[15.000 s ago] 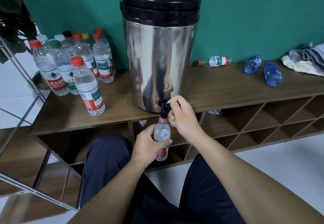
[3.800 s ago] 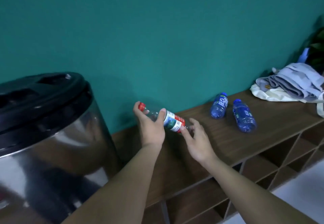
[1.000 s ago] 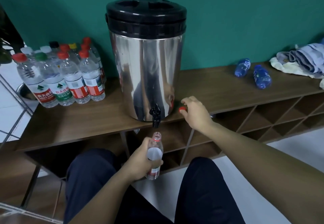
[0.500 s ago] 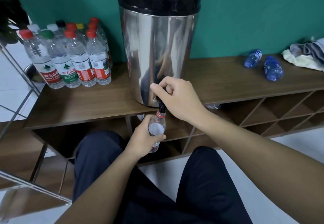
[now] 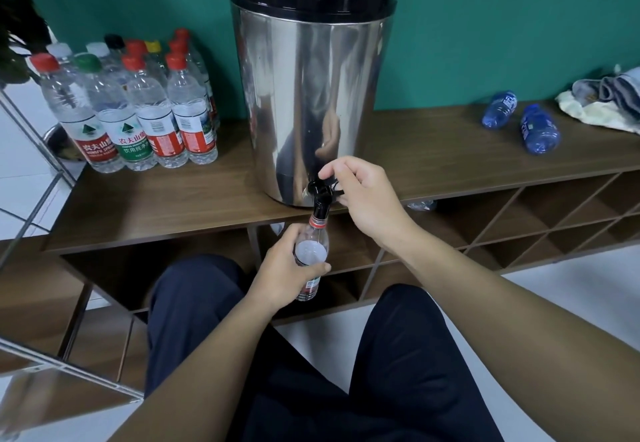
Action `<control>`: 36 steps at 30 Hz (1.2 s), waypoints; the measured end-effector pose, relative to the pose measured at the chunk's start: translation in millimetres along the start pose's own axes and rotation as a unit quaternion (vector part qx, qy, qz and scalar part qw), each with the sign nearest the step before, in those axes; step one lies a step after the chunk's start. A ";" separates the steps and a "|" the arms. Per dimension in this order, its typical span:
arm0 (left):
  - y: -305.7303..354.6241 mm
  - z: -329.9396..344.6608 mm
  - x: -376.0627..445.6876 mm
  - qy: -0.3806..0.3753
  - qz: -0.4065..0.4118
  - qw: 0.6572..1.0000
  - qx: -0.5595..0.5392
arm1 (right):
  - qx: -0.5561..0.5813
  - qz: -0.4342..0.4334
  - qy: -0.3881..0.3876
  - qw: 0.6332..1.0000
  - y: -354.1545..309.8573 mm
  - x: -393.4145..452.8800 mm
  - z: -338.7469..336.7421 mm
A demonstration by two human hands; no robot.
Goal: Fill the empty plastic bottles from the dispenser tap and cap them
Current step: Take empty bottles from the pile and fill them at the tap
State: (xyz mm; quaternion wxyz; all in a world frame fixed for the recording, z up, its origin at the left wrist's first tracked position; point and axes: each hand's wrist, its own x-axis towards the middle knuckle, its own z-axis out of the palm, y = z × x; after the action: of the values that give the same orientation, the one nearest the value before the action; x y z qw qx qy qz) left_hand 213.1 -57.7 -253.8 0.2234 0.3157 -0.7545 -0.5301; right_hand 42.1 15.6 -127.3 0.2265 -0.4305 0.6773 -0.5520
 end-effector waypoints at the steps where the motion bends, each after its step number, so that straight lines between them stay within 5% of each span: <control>1: 0.1 -0.2 -0.4 0.003 0.001 1.000 -0.003 | 0.020 0.016 -0.004 1.000 3.3 -1.6 0.3; 11: 4.8 -0.3 -3.9 0.007 -0.001 1.000 -0.023 | 0.070 0.092 -0.010 0.993 11.6 -6.3 11.0; 36: 9.3 -1.3 -9.7 0.003 -0.016 0.999 -0.035 | 0.058 0.034 0.018 0.998 29.1 -5.2 20.1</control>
State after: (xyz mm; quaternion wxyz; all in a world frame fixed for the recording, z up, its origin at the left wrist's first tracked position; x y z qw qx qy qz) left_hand 218.5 -49.4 -244.6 0.2286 0.3212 -0.7297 -0.5586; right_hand 50.8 9.4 -161.5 0.2579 -0.3836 0.6619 -0.5901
